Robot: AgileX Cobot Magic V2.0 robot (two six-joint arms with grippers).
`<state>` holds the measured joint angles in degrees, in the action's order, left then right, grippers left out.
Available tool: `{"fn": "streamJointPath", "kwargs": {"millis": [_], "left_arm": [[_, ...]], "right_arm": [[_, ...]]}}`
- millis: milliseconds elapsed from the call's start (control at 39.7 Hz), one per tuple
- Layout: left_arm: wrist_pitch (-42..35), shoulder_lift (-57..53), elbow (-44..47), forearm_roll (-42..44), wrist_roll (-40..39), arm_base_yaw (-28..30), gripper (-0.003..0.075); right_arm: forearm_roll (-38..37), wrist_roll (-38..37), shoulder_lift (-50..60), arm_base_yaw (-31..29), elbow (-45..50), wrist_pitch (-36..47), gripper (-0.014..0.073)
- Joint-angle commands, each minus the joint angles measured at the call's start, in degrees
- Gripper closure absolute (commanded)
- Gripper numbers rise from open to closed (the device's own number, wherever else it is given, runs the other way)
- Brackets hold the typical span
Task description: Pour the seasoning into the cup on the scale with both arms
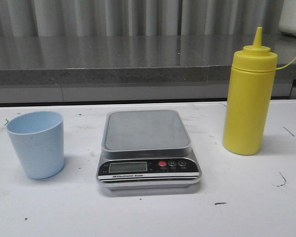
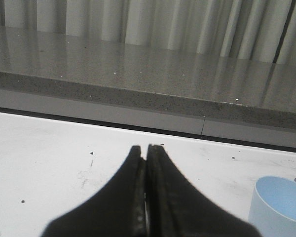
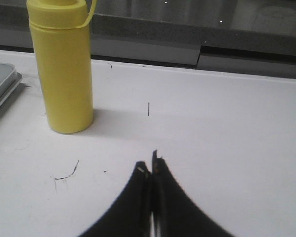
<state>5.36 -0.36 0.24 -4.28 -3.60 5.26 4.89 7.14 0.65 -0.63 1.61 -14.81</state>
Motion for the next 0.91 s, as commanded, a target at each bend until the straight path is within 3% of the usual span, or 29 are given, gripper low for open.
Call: {"fn": "streamJointPath", "kwargs": {"millis": [0,881], "left_arm": [[-4.76,-0.92,1.39,-0.12,-0.48,0.0,0.074],[-5.36,-0.92,1.39,-0.12,-0.48,0.0,0.074]], "right_arm": [[0.27,-0.04,0.53,-0.34,-0.38,4.65,0.0663],[0.27,-0.04,0.53,-0.34,-0.38,4.65,0.0663]]}}
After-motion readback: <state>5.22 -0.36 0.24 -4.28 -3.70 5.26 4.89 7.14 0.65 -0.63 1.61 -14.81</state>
